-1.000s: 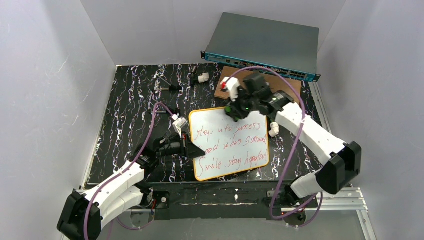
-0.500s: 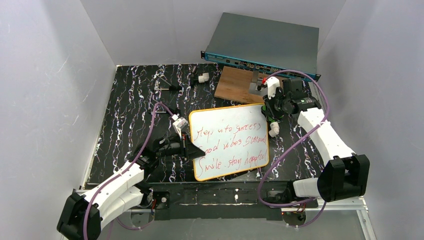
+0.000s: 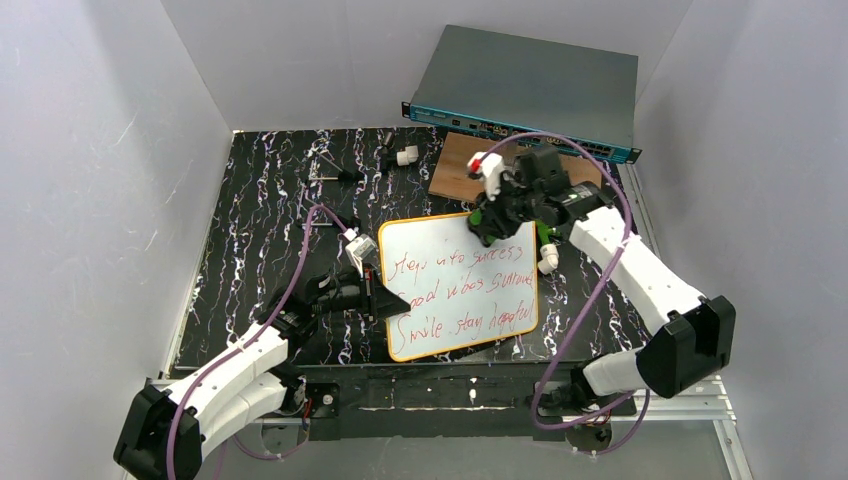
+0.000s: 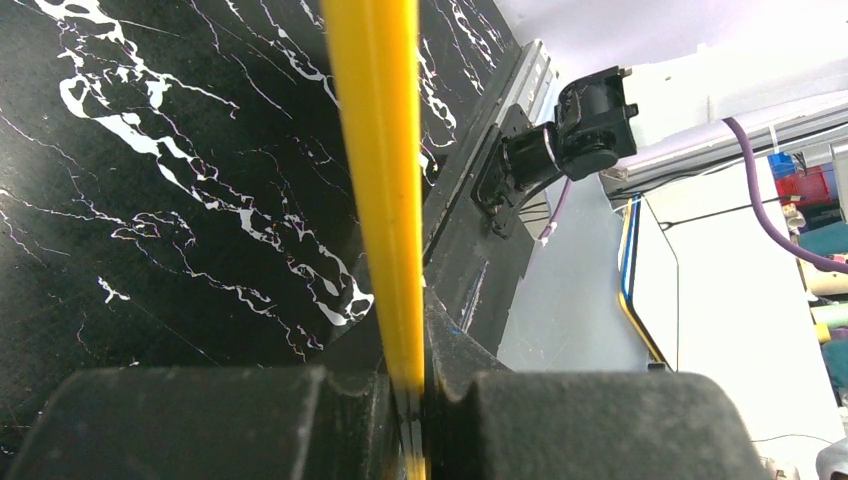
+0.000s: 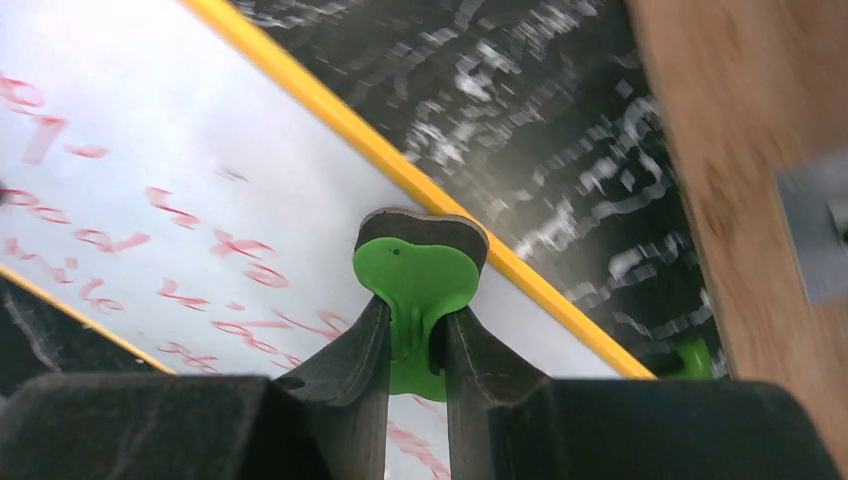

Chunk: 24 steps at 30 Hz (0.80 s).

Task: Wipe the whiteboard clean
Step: Erase the whiteboard at the center of the board.

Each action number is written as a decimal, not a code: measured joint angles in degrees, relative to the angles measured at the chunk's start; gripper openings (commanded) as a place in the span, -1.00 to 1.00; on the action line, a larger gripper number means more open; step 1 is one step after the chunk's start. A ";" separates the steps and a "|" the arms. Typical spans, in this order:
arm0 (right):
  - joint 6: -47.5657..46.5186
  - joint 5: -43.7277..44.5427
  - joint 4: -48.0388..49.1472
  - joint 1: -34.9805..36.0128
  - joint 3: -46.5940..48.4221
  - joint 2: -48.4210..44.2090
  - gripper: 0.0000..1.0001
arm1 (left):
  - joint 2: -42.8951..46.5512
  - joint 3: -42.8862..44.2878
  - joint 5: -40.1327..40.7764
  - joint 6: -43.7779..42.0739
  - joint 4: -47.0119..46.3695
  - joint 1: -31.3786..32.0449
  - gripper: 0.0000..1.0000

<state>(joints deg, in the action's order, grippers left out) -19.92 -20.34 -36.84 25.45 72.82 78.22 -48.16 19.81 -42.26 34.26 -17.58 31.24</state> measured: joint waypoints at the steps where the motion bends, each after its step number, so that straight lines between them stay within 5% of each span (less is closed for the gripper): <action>1: -0.20 -0.33 -0.35 2.45 1.11 0.68 -0.97 | 0.00 0.00 0.00 -0.02 -0.02 0.00 -1.00; 14: -1.92 5.97 -5.92 29.18 20.59 14.51 -0.97 | -0.07 0.00 0.24 0.46 -0.11 0.02 -1.00; 19: -2.45 10.16 -3.96 26.51 12.92 9.94 -0.97 | -0.02 0.00 0.70 1.49 0.44 0.00 -1.00; 24: -2.58 13.86 -1.79 13.75 3.32 2.80 -0.97 | 0.02 0.00 0.74 1.99 0.44 0.00 -1.00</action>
<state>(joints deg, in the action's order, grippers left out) -22.50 -6.48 -38.63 39.20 76.14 81.01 -48.14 19.81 -41.52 36.25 -17.15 31.24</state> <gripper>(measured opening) 0.278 0.053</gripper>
